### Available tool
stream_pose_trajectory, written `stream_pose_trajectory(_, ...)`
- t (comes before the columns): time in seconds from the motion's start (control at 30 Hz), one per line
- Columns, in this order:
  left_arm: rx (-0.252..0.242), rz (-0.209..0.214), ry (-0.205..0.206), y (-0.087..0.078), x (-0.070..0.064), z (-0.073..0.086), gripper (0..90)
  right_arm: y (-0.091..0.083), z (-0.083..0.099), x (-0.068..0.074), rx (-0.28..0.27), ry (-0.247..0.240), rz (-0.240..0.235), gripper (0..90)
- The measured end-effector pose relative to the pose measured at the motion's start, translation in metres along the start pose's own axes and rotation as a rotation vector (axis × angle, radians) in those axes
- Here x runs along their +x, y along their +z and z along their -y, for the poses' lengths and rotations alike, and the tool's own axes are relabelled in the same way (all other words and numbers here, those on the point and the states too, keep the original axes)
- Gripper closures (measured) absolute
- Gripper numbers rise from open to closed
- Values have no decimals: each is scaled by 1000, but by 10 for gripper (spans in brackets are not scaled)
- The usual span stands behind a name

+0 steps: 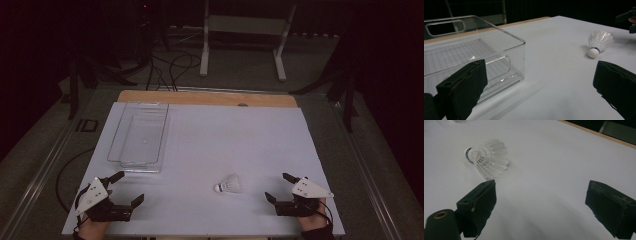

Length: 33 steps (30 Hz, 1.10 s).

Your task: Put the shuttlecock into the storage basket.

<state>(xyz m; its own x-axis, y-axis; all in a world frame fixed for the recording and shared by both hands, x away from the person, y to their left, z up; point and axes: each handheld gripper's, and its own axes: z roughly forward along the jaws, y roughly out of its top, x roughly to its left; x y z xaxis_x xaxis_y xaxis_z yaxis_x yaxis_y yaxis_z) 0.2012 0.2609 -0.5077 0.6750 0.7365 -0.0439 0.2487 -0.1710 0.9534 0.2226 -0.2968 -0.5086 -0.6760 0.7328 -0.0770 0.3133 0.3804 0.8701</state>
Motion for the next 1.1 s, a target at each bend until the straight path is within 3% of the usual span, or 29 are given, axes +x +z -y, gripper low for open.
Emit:
stream_pose_trajectory(0.37,-2,41,-13,0,1,-13,1,1,1,0,13,6,2,99)
stream_pose_trajectory(0.57,8,72,8,-3,1,-28,1,2,0,0,12,5,-1,99)
stream_pose_trajectory(0.83,38,122,69,-6,0,-52,1,2,-1,1,20,2,-5,99)
stream_pose_trajectory(1.1,65,150,106,-4,-2,-63,1,2,-1,1,17,-3,-6,99)
